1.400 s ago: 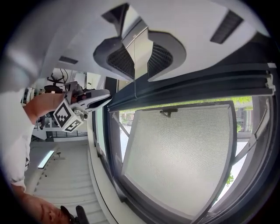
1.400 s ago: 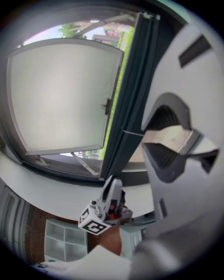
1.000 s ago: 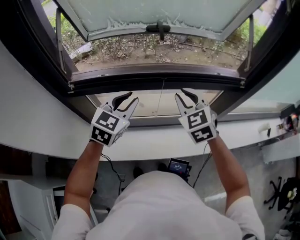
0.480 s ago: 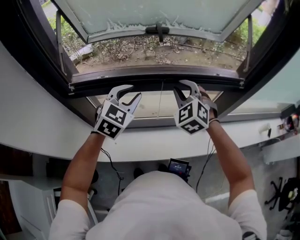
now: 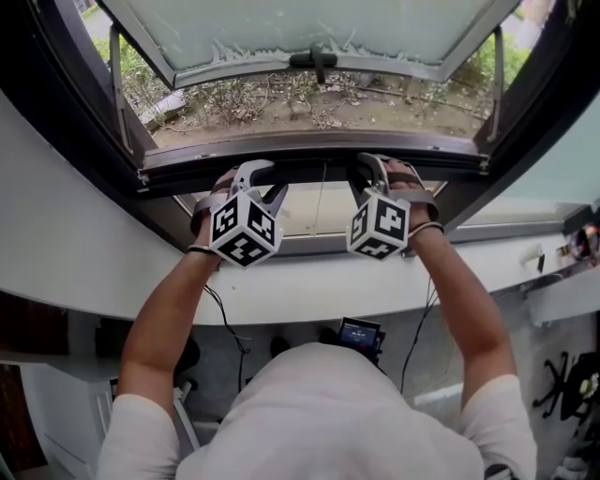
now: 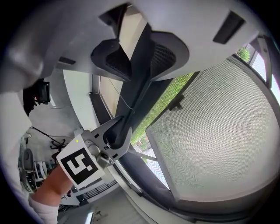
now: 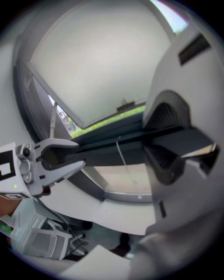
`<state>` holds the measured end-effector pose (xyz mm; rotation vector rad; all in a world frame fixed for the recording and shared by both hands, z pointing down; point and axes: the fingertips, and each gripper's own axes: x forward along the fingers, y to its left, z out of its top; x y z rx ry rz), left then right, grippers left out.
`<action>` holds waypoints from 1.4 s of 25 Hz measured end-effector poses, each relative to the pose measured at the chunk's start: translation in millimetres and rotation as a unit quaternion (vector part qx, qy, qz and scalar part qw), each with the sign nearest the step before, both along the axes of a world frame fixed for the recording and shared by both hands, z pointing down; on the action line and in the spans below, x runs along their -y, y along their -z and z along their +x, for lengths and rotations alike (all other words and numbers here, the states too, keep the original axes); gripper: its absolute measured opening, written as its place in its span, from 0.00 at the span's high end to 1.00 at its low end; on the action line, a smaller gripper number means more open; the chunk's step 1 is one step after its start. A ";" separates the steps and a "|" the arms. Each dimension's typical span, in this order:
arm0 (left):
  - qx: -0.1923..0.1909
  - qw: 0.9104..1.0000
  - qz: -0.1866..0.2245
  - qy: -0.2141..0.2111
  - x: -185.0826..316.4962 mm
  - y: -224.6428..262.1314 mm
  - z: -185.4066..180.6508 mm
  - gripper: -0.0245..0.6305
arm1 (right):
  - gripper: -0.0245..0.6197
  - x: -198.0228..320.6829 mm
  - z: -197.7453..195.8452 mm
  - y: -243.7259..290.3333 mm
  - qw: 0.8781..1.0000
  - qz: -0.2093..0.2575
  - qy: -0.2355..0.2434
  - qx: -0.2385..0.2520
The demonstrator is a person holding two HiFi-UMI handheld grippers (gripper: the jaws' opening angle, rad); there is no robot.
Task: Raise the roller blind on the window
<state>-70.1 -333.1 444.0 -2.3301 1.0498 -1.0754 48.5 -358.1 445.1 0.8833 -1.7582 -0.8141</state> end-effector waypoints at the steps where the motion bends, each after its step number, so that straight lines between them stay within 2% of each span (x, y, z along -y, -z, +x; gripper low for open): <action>1: 0.004 1.000 0.000 0.000 0.2 -0.2 -0.1 0.75 | 0.79 0.8 -0.4 -1.2 1.000 0.001 0.002 -0.009; 6: 0.027 0.999 0.020 -0.010 2.2 9.1 5.3 0.75 | 0.79 1.1 -3.7 -4.1 0.997 0.010 0.017 -0.069; 9: 0.045 0.999 0.014 -0.021 3.3 7.9 11.4 0.75 | 0.80 1.0 -3.8 -6.3 0.996 0.004 0.017 -0.089; 15: 0.057 0.998 0.017 -0.011 9.6 1.9 14.6 0.75 | 0.79 2.5 -4.2 -5.4 0.996 -0.012 0.000 -0.088; 23: 0.151 0.988 0.041 -0.011 16.5 -5.7 24.9 0.75 | 0.80 2.6 -2.7 -4.7 0.993 -0.038 -0.014 -0.110; 29: 0.170 0.984 0.050 0.002 18.4 -6.6 24.7 0.79 | 0.81 1.6 -2.1 -6.3 0.992 -0.044 -0.012 -0.119; 35: 0.186 0.982 0.028 0.005 16.8 -9.2 24.8 0.82 | 0.81 -0.8 -2.7 -9.9 0.989 -0.047 -0.017 -0.142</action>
